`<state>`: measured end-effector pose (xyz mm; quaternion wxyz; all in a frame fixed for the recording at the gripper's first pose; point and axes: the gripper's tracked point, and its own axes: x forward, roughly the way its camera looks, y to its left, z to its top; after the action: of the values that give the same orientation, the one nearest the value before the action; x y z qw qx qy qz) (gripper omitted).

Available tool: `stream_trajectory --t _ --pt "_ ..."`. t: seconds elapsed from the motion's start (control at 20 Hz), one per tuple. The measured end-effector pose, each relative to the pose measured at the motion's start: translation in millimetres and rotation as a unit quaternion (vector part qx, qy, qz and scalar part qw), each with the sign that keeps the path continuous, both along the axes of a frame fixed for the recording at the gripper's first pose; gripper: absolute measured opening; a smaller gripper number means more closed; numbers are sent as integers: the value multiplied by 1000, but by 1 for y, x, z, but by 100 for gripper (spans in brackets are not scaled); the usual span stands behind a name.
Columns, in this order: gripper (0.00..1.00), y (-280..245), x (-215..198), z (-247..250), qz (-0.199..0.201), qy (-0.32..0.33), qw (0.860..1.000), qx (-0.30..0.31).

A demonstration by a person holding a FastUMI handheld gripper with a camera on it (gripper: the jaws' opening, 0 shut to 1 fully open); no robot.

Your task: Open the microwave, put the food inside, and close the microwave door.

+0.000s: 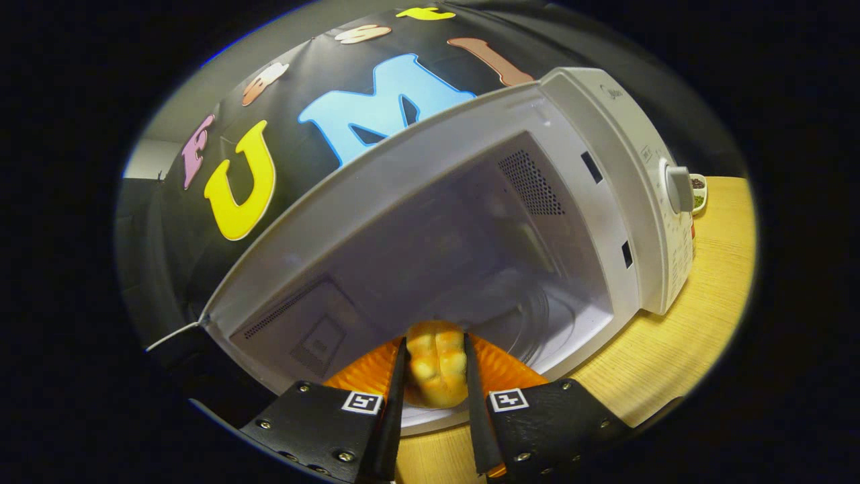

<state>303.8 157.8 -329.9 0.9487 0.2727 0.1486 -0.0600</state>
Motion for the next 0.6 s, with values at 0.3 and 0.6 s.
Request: stream_trajectory --t 0.3,0.6 --pt "66 0 6 -14 -7 22 1000 -3" --pt "97 -8 -7 2 16 23 999 -43"
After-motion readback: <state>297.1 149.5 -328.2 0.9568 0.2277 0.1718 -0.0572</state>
